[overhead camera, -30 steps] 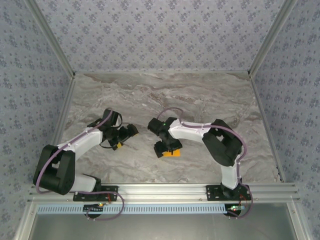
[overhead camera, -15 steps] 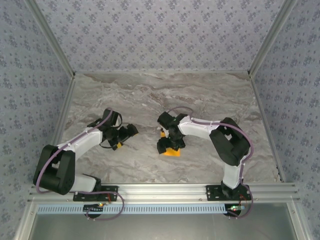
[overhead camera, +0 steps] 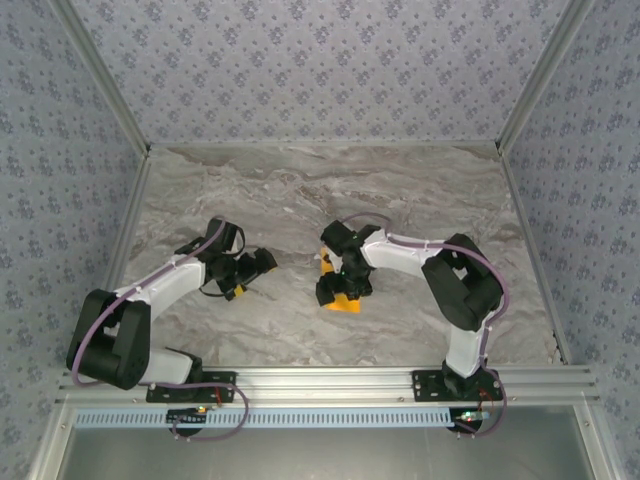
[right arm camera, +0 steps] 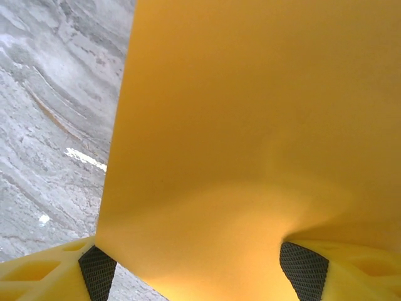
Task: Fold a paper plane with a square sheet of paper (pick it up from the middle)
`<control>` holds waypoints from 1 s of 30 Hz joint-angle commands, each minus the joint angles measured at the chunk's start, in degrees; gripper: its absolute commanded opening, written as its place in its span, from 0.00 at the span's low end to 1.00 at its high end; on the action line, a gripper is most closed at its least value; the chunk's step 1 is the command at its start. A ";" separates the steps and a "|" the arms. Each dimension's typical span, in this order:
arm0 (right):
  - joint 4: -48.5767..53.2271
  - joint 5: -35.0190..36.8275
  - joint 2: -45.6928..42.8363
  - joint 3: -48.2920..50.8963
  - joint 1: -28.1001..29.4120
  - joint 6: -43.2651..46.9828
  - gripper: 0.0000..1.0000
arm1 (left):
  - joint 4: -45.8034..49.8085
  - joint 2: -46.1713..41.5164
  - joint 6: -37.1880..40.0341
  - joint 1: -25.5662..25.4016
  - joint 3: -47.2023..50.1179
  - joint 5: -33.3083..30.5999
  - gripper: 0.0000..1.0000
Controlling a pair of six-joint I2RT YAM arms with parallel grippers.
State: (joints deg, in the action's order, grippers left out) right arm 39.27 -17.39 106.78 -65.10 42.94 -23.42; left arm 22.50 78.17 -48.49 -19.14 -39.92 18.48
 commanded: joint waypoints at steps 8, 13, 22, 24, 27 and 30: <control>-1.87 0.79 7.83 5.78 -2.31 6.30 0.80 | 0.42 0.65 1.21 -0.49 -0.68 0.59 0.99; -1.82 1.10 8.09 5.52 -2.85 6.70 0.80 | 0.43 0.67 1.29 -0.46 -0.77 0.60 0.99; -1.82 0.84 8.53 5.34 -3.24 7.01 0.82 | 0.43 0.64 1.46 -0.52 -0.78 0.58 0.99; -1.63 1.28 8.54 5.27 -3.21 6.85 0.82 | 0.50 0.66 1.42 -0.55 -0.79 0.59 0.99; -1.48 2.11 8.53 5.11 -3.28 6.34 0.82 | 0.53 0.50 1.38 -0.55 -0.78 0.59 0.99; -1.62 2.62 8.64 5.16 -3.21 5.43 0.80 | 0.51 0.52 1.55 -0.55 -0.77 0.59 0.99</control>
State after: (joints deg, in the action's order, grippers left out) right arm 39.53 -23.29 107.09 -64.71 39.99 -18.81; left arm 22.50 78.17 -47.99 -19.29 -39.90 18.48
